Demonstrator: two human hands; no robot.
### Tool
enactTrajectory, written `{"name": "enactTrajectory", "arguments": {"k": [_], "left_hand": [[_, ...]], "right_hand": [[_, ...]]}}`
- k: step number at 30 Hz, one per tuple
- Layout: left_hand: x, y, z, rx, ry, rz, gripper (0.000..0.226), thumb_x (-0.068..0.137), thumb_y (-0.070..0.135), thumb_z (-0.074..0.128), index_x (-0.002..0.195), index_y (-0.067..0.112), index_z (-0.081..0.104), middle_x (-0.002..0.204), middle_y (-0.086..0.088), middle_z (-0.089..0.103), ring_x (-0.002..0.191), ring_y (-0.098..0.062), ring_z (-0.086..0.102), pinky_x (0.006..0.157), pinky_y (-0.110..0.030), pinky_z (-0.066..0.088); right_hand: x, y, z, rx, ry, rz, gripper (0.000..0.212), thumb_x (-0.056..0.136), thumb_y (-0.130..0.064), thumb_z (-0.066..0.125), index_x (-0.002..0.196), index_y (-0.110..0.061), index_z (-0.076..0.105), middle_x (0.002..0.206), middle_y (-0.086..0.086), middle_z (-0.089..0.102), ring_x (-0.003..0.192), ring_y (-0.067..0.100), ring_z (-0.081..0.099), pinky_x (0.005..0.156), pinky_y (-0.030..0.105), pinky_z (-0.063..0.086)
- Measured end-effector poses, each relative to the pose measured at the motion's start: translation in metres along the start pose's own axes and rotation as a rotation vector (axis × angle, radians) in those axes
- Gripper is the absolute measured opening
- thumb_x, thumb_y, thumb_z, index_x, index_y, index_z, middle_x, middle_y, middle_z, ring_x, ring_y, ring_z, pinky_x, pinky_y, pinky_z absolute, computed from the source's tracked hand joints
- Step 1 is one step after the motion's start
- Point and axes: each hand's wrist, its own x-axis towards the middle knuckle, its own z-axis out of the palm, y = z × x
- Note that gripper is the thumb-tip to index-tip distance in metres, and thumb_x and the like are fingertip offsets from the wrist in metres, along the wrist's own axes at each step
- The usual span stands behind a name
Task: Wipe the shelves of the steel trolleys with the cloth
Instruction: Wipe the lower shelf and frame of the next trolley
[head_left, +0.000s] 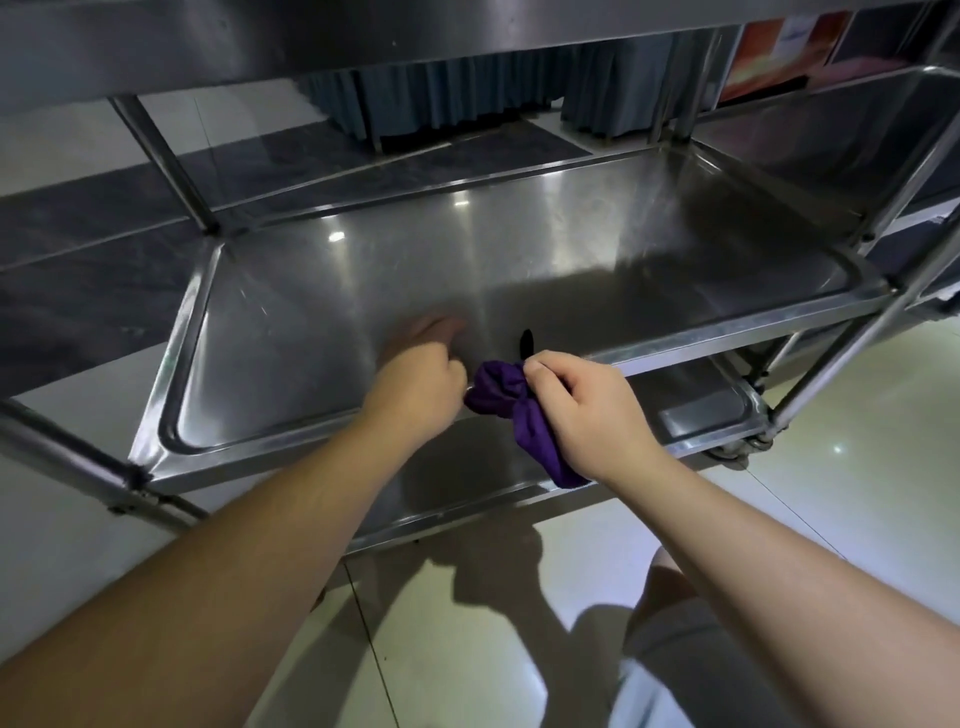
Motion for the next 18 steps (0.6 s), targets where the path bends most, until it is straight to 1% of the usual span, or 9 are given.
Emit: {"name": "enactTrajectory", "arguments": {"k": [2, 4, 7, 9, 11, 14, 15, 16, 18], "left_hand": [[-0.011, -0.002, -0.003, 0.003, -0.027, 0.011, 0.051, 0.095, 0.01, 0.05, 0.145, 0.017, 0.059, 0.153, -0.004, 0.052, 0.134, -0.028, 0.053, 0.111, -0.035, 0.044], [-0.024, -0.007, -0.006, 0.011, -0.038, 0.045, 0.05, 0.096, 0.011, 0.049, 0.145, 0.016, 0.059, 0.151, -0.005, 0.054, 0.132, -0.029, 0.055, 0.111, -0.039, 0.045], [-0.048, -0.017, -0.01, 0.038, 0.006, 0.157, 0.047, 0.096, 0.011, 0.053, 0.142, 0.017, 0.061, 0.144, -0.004, 0.059, 0.128, -0.027, 0.055, 0.112, -0.045, 0.043], [-0.068, -0.027, -0.012, 0.016, 0.074, 0.242, 0.047, 0.093, 0.008, 0.058, 0.137, 0.022, 0.063, 0.137, 0.004, 0.059, 0.127, -0.018, 0.052, 0.111, -0.038, 0.037], [-0.089, -0.041, -0.013, 0.016, 0.095, 0.333, 0.046, 0.089, 0.009, 0.057, 0.132, 0.024, 0.063, 0.132, 0.009, 0.058, 0.125, -0.014, 0.051, 0.105, -0.031, 0.032], [-0.116, -0.07, -0.008, 0.06, -0.01, 0.36, 0.044, 0.09, 0.02, 0.049, 0.132, 0.03, 0.06, 0.13, 0.013, 0.056, 0.125, -0.01, 0.051, 0.106, -0.032, 0.034], [-0.123, -0.08, -0.004, 0.075, -0.059, 0.332, 0.045, 0.091, 0.024, 0.046, 0.133, 0.031, 0.059, 0.131, 0.012, 0.057, 0.126, -0.01, 0.051, 0.107, -0.035, 0.038], [-0.129, -0.09, -0.001, 0.091, -0.11, 0.3, 0.046, 0.092, 0.027, 0.044, 0.135, 0.031, 0.059, 0.132, 0.012, 0.057, 0.126, -0.01, 0.052, 0.108, -0.038, 0.042], [-0.138, -0.11, 0.006, 0.136, -0.195, 0.237, 0.047, 0.093, 0.03, 0.042, 0.137, 0.03, 0.06, 0.132, 0.011, 0.059, 0.124, -0.011, 0.054, 0.106, -0.04, 0.047]], "right_hand": [[-0.009, 0.003, 0.006, 0.089, -0.058, 0.04, 0.037, 0.092, -0.049, 0.037, 0.063, -0.029, 0.049, 0.059, -0.008, 0.051, 0.065, 0.017, 0.049, 0.064, 0.039, 0.039], [-0.018, 0.009, 0.015, 0.136, -0.123, 0.083, 0.04, 0.091, -0.047, 0.038, 0.065, -0.02, 0.05, 0.058, -0.006, 0.051, 0.063, 0.015, 0.047, 0.064, 0.039, 0.038], [-0.026, 0.021, 0.028, 0.103, -0.225, 0.179, 0.047, 0.093, -0.048, 0.038, 0.07, -0.01, 0.052, 0.065, 0.006, 0.059, 0.069, 0.028, 0.056, 0.071, 0.046, 0.047], [-0.028, 0.028, 0.037, 0.164, -0.284, 0.3, 0.048, 0.094, -0.045, 0.04, 0.077, -0.003, 0.054, 0.07, 0.017, 0.063, 0.071, 0.037, 0.062, 0.074, 0.049, 0.052], [-0.027, 0.034, 0.045, 0.349, -0.294, 0.477, 0.042, 0.093, -0.038, 0.045, 0.081, 0.001, 0.054, 0.072, 0.026, 0.062, 0.064, 0.036, 0.062, 0.067, 0.049, 0.052], [-0.02, 0.043, 0.057, 0.456, -0.259, 0.661, 0.039, 0.089, -0.034, 0.051, 0.091, 0.003, 0.066, 0.089, 0.036, 0.069, 0.068, 0.045, 0.067, 0.063, 0.053, 0.055], [-0.017, 0.046, 0.062, 0.43, -0.253, 0.682, 0.04, 0.089, -0.034, 0.051, 0.092, 0.001, 0.069, 0.092, 0.035, 0.071, 0.073, 0.049, 0.069, 0.067, 0.057, 0.057], [-0.013, 0.049, 0.068, 0.378, -0.249, 0.693, 0.042, 0.09, -0.036, 0.05, 0.093, 0.0, 0.071, 0.093, 0.032, 0.073, 0.082, 0.052, 0.07, 0.075, 0.061, 0.058], [-0.005, 0.053, 0.083, 0.246, -0.257, 0.712, 0.047, 0.094, -0.041, 0.046, 0.095, -0.003, 0.072, 0.095, 0.027, 0.074, 0.092, 0.05, 0.07, 0.091, 0.062, 0.057]]}}
